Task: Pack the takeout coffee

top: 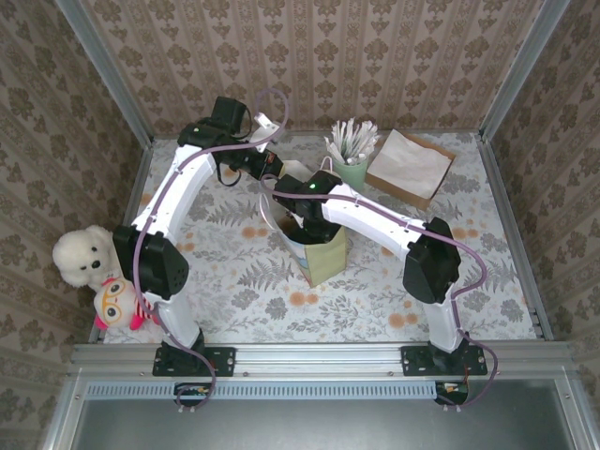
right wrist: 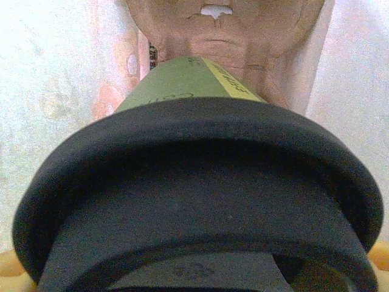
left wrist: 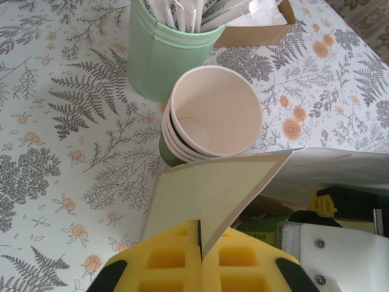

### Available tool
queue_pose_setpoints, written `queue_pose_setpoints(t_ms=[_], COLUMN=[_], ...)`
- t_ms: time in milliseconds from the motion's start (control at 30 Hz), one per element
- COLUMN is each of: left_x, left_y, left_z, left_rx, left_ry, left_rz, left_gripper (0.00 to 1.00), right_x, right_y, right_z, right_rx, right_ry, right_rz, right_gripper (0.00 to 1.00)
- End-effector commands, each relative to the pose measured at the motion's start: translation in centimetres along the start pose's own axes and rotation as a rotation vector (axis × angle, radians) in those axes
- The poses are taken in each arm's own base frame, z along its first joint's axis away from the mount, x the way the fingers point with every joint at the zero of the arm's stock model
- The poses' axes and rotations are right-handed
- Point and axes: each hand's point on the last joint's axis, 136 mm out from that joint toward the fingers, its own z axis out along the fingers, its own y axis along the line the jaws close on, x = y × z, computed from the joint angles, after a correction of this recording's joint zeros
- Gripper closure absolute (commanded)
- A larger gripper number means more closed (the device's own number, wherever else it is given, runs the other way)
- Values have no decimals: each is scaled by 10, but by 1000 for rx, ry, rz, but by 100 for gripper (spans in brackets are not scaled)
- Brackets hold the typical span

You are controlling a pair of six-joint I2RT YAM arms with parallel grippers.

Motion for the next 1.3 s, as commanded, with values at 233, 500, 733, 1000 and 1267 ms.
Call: queue_pose_setpoints(t_ms=[233,500,733,1000,1267], left_x=[-1,-1,-1,-1,0], left_y=[-4,-3,-4,-3,-3], left_z=[0,1,1,1,2], left_rx=[22,25,25,22,26], left_ry=[7,6,8,5,8], left_rz=[7,9,11,14,13], left_gripper=[100,100,100,100,100], right_x=[37,42,40,42,44], right_y=[-13,-15,-13,-15,-17], right_z=[46,54,52,54,53], right_rx=[101,114,107,120,131], right_ry=[231,264,259,278,286], right_rz=[-27,-31,-33,-37,-37], right_gripper=[37,37,37,37,37])
